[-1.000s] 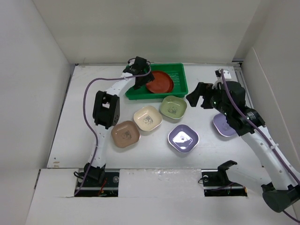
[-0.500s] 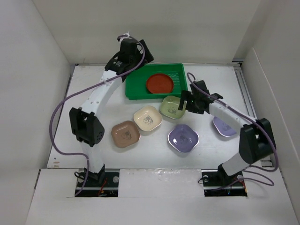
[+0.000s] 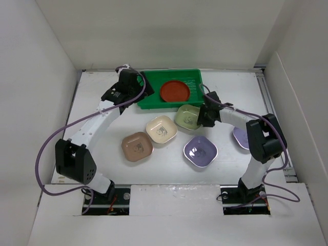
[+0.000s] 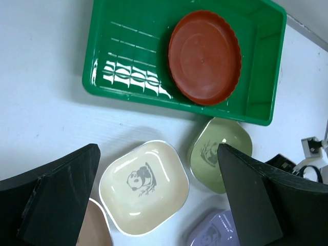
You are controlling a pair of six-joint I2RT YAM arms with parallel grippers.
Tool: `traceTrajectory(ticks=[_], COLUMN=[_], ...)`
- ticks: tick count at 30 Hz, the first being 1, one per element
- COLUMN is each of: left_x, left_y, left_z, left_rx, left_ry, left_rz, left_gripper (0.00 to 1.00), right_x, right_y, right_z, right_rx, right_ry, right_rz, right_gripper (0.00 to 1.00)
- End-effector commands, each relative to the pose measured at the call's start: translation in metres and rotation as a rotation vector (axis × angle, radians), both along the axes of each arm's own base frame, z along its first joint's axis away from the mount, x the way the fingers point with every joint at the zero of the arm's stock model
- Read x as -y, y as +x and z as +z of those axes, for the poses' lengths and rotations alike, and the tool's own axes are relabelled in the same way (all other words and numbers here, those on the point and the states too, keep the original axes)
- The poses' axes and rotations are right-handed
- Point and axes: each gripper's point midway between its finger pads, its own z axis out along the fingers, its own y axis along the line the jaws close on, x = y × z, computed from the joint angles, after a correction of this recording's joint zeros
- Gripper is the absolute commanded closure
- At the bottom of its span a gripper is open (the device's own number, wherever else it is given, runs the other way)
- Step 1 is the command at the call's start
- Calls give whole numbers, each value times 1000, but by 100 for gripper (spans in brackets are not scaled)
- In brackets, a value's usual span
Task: Place the plates into the plastic bin on the countertop
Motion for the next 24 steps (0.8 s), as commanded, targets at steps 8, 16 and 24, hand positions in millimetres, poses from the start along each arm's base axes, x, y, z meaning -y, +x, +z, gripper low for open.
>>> traceTrajectory(ticks=[8,16,24], left_x=[-10,-18,-40], left_y=[-15,-21,-22], left_z=[21,25,10], left_rx=[88,93,67], left_ry=[-14,-7,10], left_rz=[3,34,191], left_gripper=[0,0,0], right_x=[21,55,64], right_y=[23,6,-18], right_z=[18,35,85], right_rx=[79,121,211], right_ry=[30,-36,-54], right_rz=[-145,-280,-298], right_gripper=[97,100,100])
